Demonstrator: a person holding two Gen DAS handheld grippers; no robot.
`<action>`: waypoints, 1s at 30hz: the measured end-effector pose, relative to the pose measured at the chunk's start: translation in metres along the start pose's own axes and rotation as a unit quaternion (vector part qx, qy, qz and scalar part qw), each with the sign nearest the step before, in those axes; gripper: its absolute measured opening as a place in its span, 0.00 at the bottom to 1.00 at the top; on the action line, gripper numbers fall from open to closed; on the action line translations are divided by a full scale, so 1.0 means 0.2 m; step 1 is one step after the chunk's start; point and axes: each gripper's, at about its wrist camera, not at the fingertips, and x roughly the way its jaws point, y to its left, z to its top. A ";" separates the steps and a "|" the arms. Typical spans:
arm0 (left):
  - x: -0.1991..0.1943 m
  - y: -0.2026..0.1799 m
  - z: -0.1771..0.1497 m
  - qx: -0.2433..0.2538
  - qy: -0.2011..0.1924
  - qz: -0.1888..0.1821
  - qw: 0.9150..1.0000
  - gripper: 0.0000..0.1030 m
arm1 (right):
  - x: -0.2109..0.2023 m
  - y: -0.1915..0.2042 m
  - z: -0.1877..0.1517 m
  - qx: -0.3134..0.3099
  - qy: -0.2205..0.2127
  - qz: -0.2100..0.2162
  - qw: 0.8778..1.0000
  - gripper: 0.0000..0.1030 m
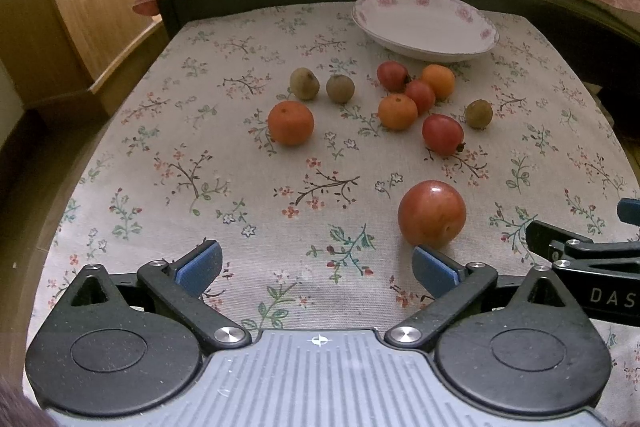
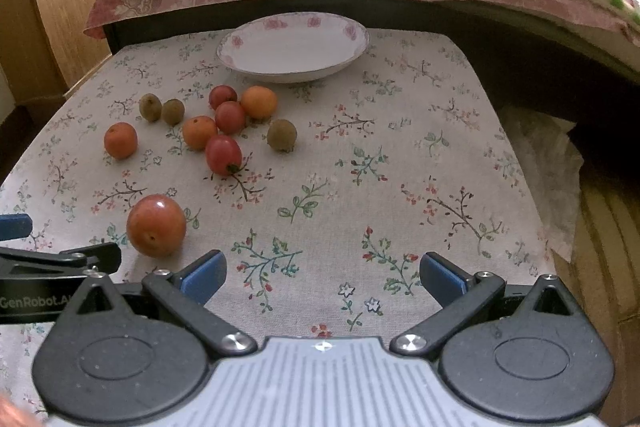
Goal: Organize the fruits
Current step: 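Move both tools toward the fruits on the table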
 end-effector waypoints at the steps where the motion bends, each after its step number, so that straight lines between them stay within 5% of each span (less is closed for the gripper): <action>1: 0.00 0.00 0.00 0.000 0.000 0.000 1.000 0.99 | 0.00 0.00 0.00 -0.001 0.000 0.000 1.000 1.00; 30: -0.01 0.02 0.00 0.004 0.000 0.006 1.000 0.95 | 0.02 0.03 0.00 -0.006 0.008 0.019 1.000 0.99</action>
